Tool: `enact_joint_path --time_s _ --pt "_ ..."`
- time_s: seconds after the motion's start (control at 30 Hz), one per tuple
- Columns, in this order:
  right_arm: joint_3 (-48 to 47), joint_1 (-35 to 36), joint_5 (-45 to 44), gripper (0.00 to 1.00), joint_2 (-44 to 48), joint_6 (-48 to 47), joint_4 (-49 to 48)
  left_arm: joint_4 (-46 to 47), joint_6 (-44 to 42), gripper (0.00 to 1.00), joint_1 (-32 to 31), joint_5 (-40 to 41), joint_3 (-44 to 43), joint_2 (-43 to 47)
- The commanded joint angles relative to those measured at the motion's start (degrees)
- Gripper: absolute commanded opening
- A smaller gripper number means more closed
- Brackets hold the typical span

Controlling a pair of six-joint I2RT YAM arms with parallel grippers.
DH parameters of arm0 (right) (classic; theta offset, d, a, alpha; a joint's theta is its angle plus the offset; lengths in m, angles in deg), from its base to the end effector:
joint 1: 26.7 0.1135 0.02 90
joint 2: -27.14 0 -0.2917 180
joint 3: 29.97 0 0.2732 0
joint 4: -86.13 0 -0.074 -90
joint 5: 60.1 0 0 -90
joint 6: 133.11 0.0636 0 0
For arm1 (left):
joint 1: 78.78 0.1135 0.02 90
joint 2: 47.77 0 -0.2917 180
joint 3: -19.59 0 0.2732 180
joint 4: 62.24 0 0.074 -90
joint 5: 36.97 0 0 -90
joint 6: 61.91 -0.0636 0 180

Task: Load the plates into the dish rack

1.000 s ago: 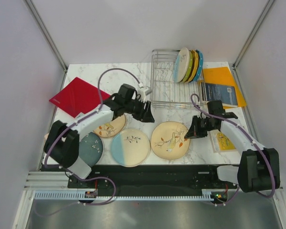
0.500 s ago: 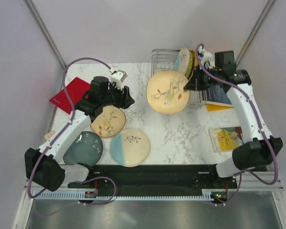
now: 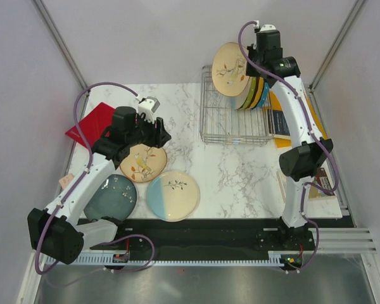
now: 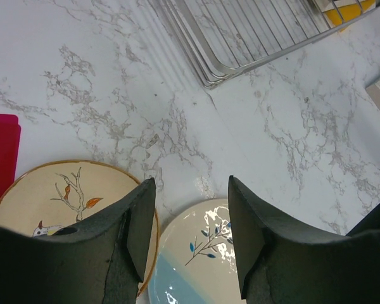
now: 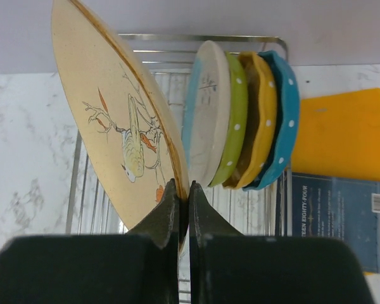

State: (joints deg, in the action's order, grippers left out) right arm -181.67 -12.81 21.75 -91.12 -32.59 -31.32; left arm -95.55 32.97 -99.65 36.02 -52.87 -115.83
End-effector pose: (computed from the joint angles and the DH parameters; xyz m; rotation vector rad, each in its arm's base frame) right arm 0.4931 0.1127 0.4544 0.0258 2.0750 0.1133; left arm 0.2750 -0.1248 0.3399 0.4745 2.0490 -0.5809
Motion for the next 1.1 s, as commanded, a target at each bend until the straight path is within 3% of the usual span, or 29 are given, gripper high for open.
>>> enact_joint_path --time_s 0.0,0.1,0.33,1.07 --pt "-4.07 4.65 -21.38 0.0 2.24 4.95 -10.47 1.11 0.3 0.56 0.82 -0.91 1.14 1.43" --pt "-5.29 6.93 -32.14 0.0 0.76 2.93 -12.42 1.72 1.0 0.56 1.09 -1.44 2.02 1.43" --pt "-5.21 8.17 -40.62 0.0 -2.15 -1.03 -16.82 2.52 1.71 0.56 1.53 -2.14 3.78 1.96" --pt "-6.44 8.78 -49.16 0.0 -13.93 -8.94 -22.18 3.04 2.59 0.56 3.28 -3.02 5.98 2.31"
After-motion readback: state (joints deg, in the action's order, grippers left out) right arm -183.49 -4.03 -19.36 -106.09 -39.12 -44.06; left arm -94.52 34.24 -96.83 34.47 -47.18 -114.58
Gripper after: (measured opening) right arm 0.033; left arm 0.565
